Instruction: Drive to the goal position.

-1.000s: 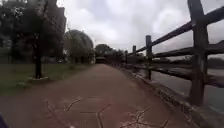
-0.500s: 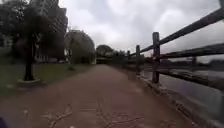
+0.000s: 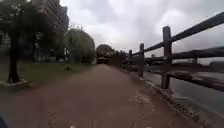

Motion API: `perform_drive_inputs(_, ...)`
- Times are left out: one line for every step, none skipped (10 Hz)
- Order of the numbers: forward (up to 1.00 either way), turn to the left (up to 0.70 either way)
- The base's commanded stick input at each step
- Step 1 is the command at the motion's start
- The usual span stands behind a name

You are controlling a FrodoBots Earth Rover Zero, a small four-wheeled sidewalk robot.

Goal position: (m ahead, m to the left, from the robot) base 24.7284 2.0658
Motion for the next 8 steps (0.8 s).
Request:
perform_drive_inputs(1.00,0.00)
perform_drive_inputs(1.00,0.00)
perform_drive_inputs(1.00,0.00)
perform_drive_inputs(1.00,0.00)
perform_drive_inputs(1.00,0.02)
perform_drive_inputs(1.00,0.06)
perform_drive_inputs(1.00,0.10)
perform_drive_inputs(1.00,0.12)
